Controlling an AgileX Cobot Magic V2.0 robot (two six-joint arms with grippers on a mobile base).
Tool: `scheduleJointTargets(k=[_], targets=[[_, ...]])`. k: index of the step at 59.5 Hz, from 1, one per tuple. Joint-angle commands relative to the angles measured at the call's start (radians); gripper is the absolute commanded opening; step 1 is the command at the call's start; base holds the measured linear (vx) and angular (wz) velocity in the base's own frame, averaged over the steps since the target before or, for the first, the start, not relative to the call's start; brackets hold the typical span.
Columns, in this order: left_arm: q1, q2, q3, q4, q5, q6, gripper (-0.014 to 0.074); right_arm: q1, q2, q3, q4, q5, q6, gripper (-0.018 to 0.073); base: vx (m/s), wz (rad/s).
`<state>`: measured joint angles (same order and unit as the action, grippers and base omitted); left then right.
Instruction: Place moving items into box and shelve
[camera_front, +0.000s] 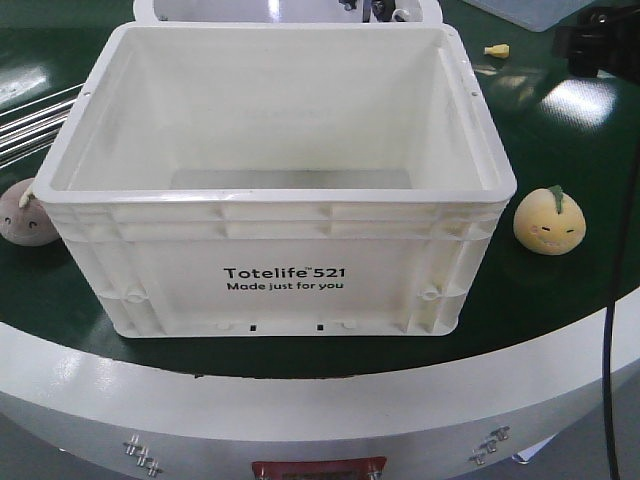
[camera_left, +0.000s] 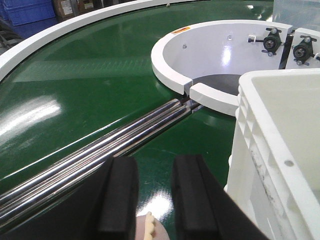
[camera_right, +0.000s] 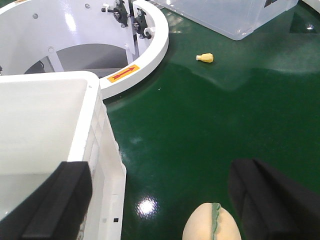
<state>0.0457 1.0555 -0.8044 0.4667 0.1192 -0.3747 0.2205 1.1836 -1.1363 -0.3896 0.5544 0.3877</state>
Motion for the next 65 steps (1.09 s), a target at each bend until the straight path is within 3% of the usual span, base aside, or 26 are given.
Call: scheduleJointTargets(k=[1, 15, 28, 45, 65], targets=[[0.0, -0.016, -0.035, 0.001, -0.069, -0.005, 0.0317, 0.0, -0.018, -0.037, -0.025, -0.063, -0.002, 0.0592, 0.0, 0.0], [0.0, -0.016, -0.035, 0.0, -0.069, -0.005, 0.0317, 0.0, -0.011, -0.037, -0.02, -0.139, 0.018, 0.0592, 0.0, 0.0], [0.0, -0.013, -0.035, 0.001, -0.065, -0.005, 0.0317, 0.0, 0.016, -0.037, -0.007, -0.111, 0.03, 0.0592, 0.0, 0.0], [0.0, 0.005, -0.034, 0.001, -0.055, -0.005, 0.0317, 0.0, 0.1, -0.037, -0.186, -0.034, 0.116, 0.0552, 0.0, 0.0], [0.0, 0.005, -0.034, 0.001, -0.056, -0.004, 0.0317, 0.0, 0.112, -0.037, -0.194, -0.049, 0.118, 0.0489, 0.0, 0.0]])
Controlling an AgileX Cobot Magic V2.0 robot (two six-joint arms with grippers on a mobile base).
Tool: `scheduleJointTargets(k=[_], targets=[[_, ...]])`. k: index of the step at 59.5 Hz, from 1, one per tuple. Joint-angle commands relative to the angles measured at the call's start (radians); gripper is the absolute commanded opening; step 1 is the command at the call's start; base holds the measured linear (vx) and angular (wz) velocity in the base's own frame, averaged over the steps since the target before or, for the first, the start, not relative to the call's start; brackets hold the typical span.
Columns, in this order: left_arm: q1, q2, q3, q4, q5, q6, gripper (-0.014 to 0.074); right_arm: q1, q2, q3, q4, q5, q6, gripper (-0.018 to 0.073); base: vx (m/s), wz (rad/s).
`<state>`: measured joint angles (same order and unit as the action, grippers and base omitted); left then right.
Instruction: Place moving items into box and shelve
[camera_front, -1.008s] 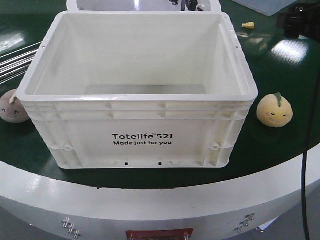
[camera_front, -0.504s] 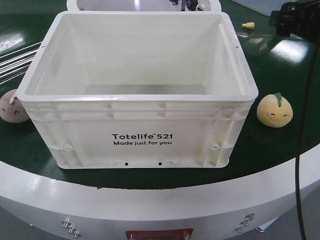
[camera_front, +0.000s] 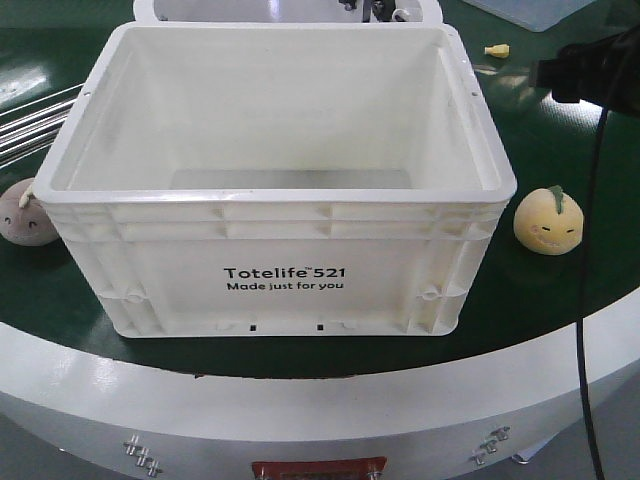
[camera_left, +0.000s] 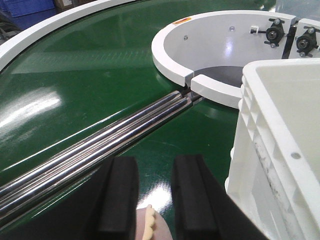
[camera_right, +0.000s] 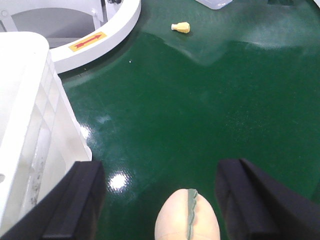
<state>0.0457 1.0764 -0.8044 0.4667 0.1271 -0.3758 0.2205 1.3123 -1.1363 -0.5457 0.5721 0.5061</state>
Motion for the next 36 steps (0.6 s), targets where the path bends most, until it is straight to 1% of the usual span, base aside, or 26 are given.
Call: scheduleJointTargets(k=[1, 4, 10, 15, 27, 32, 36], targets=[[0.0, -0.016, -0.034, 0.001, -0.064, -0.003, 0.0317, 0.0, -0.014, -0.037, -0.038, -0.065, 0.002, 0.0487, 0.0, 0.0], [0.0, -0.016, -0.034, 0.001, -0.062, -0.003, 0.0317, 0.0, -0.006, -0.037, -0.038, -0.049, 0.02, 0.0488, 0.0, 0.0], [0.0, -0.014, -0.034, 0.001, -0.06, -0.003, 0.0317, -0.001, 0.028, -0.037, -0.038, 0.027, 0.075, 0.0487, 0.0, 0.0], [0.0, -0.007, -0.034, 0.003, -0.055, -0.003, 0.0317, -0.001, 0.07, -0.037, -0.038, 0.073, 0.076, 0.0487, 0.0, 0.0], [0.0, 0.003, -0.034, 0.004, -0.02, -0.001, 0.0317, -0.001, 0.139, -0.037, -0.038, 0.07, 0.076, 0.0487, 0.0, 0.0], [0.0, 0.003, -0.034, 0.03, -0.022, -0.001, 0.0317, -0.001, 0.146, -0.037, -0.039, 0.063, 0.078, 0.0487, 0.0, 0.0], [0.0, 0.003, -0.034, 0.037, -0.02, -0.002, 0.0317, -0.001, 0.144, -0.041, -0.042, 0.061, 0.08, 0.0487, 0.0, 0.0]])
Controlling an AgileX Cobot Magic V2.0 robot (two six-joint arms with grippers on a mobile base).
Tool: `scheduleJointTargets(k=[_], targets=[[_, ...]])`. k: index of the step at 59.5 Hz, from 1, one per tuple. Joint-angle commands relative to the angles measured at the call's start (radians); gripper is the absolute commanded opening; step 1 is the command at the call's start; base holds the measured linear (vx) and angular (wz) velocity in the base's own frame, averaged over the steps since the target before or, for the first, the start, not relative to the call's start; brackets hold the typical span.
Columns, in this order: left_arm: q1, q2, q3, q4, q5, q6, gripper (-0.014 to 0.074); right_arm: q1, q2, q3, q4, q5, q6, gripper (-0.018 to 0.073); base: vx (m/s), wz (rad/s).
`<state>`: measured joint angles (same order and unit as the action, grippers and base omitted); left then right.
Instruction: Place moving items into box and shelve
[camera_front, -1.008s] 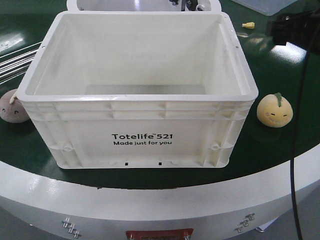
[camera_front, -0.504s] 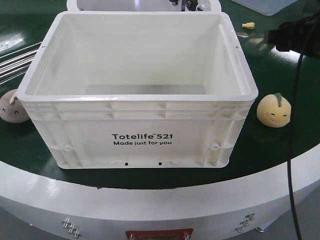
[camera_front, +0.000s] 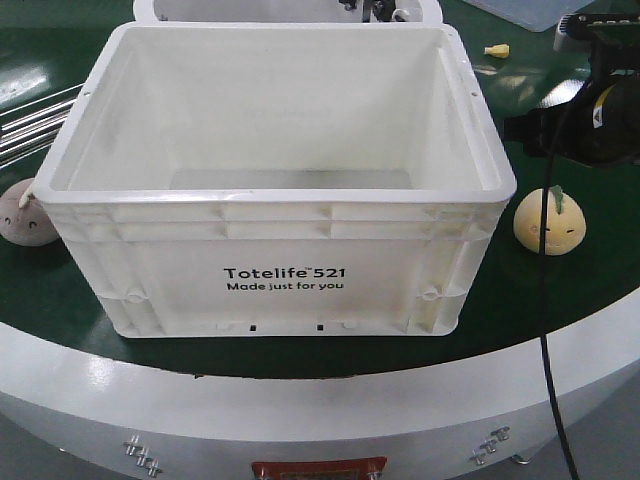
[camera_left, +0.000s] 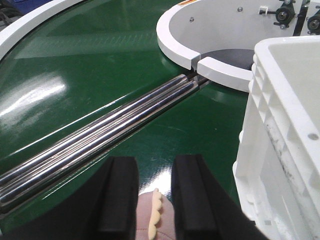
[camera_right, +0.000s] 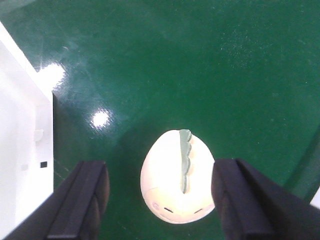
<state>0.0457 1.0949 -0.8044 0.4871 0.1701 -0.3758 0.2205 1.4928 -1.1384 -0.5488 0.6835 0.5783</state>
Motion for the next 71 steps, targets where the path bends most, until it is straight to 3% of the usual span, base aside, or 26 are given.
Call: scheduleJointTargets(k=[1, 24, 58, 65, 71], targets=[[0.0, -0.015, -0.034, 0.016, -0.063, -0.002, 0.0317, -0.001, -0.037, -0.041, -0.039, -0.05, 0.011, 0.0487, 0.0, 0.0], [0.0, -0.015, -0.034, 0.04, -0.061, -0.001, 0.0317, -0.001, -0.037, -0.156, -0.038, -0.008, 0.01, 0.0487, 0.0, 0.0], [0.0, -0.015, -0.034, 0.04, -0.056, -0.001, 0.0317, -0.001, -0.037, -0.163, -0.048, -0.007, 0.005, 0.0487, 0.0, 0.0], [0.0, -0.015, -0.034, 0.04, -0.056, -0.001, 0.0317, -0.004, -0.038, -0.181, -0.036, 0.005, -0.049, 0.0487, 0.0, 0.0], [0.0, -0.015, -0.034, 0.04, -0.056, -0.001, 0.0317, -0.043, -0.04, -0.212, 0.082, 0.007, -0.19, 0.0487, 0.0, 0.0]])
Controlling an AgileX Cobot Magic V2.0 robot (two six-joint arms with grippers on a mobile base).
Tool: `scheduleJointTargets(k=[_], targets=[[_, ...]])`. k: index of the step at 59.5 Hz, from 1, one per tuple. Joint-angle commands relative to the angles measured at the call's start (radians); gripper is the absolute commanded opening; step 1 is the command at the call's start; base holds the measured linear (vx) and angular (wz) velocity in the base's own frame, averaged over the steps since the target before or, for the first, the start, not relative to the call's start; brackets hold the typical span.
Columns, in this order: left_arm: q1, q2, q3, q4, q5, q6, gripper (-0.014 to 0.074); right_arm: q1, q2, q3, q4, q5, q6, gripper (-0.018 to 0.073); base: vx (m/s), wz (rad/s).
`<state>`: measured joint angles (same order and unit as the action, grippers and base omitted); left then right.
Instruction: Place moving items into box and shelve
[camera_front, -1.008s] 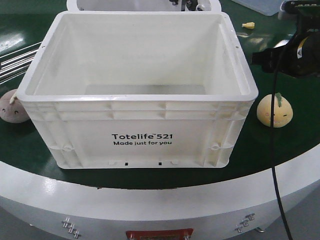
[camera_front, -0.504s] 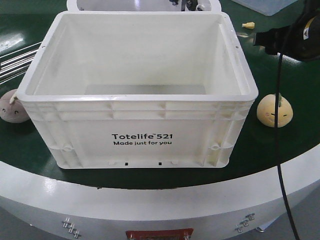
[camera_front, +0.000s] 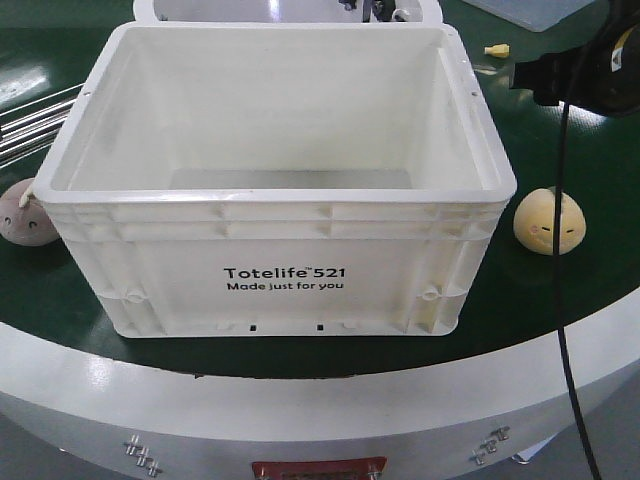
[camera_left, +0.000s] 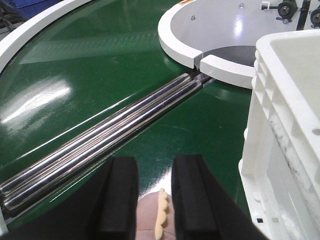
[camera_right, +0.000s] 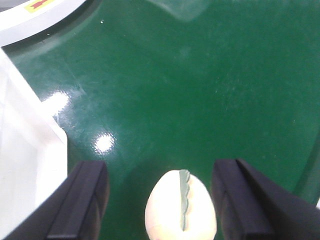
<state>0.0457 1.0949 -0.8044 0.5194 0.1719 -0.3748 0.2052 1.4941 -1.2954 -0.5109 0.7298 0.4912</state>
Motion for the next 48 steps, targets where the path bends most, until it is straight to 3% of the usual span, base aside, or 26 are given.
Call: scheduleJointTargets(k=[1, 10, 19, 28, 48], targets=[[0.0, -0.015, -0.034, 0.007, -0.058, -0.002, 0.0317, -0.04, -0.041, -0.057, 0.076, -0.038, -0.134, 0.0487, 0.0, 0.0], [0.0, -0.015, -0.034, 0.007, -0.058, -0.002, 0.0317, -0.127, -0.041, -0.066, 0.272, -0.031, -0.365, 0.0487, 0.0, 0.0], [0.0, -0.015, -0.034, 0.007, -0.058, -0.002, 0.0317, -0.192, -0.041, -0.066, 0.384, -0.037, -0.502, 0.0487, 0.0, 0.0], [0.0, -0.015, -0.034, 0.007, -0.058, -0.002, 0.0317, -0.205, -0.041, -0.066, 0.404, -0.062, -0.553, 0.0487, 0.0, 0.0], [0.0, -0.015, -0.034, 0.007, -0.058, -0.002, 0.0317, -0.205, -0.041, -0.066, 0.403, -0.093, -0.553, 0.0487, 0.0, 0.0]])
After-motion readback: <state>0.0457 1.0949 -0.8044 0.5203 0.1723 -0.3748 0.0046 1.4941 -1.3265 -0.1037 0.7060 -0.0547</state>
